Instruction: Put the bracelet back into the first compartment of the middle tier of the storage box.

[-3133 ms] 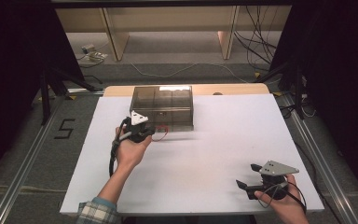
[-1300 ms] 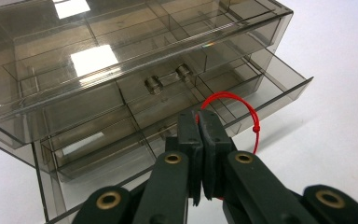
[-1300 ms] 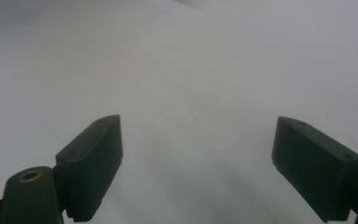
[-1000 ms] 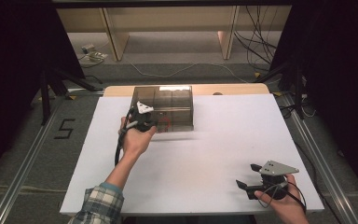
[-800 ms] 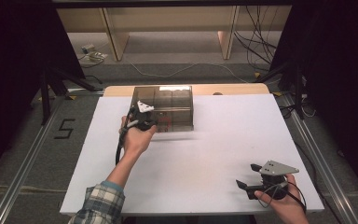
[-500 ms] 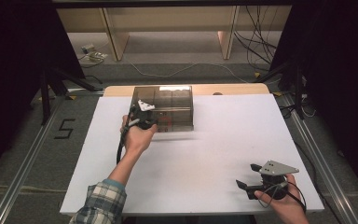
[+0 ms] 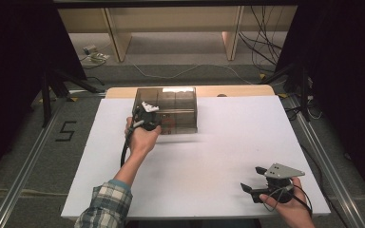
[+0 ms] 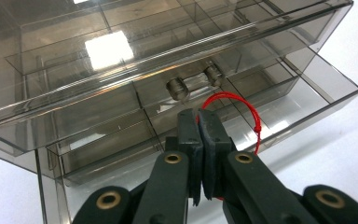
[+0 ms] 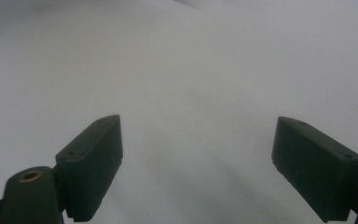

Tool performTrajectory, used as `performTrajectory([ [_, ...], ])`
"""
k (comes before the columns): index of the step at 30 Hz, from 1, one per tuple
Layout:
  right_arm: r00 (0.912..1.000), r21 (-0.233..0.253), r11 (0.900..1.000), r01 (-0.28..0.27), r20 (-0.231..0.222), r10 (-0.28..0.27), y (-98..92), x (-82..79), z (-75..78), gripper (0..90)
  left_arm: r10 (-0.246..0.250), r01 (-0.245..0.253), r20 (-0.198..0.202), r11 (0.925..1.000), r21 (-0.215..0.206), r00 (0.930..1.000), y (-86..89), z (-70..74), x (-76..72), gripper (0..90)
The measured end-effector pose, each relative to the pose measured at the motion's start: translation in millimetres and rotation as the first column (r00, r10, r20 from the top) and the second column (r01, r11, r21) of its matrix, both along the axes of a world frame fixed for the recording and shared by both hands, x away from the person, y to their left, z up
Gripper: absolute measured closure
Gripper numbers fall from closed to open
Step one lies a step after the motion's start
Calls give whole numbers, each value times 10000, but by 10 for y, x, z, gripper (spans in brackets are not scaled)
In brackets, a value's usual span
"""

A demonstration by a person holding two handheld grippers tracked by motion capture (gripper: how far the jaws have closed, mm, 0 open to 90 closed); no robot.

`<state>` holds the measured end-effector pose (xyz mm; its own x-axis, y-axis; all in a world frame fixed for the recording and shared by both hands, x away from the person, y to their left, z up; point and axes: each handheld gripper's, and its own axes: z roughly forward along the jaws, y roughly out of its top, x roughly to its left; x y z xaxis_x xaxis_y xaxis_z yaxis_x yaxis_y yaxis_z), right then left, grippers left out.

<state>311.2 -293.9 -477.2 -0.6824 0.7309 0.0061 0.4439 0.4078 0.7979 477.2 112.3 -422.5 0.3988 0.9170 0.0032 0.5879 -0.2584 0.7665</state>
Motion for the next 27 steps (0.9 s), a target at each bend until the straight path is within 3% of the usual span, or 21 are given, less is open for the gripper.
performTrajectory([
  [27,10000,21,10000,-3,13,3,5,-3,1,170,182,-180,-99,9996,217,9998,-35,-64,58,884],
])
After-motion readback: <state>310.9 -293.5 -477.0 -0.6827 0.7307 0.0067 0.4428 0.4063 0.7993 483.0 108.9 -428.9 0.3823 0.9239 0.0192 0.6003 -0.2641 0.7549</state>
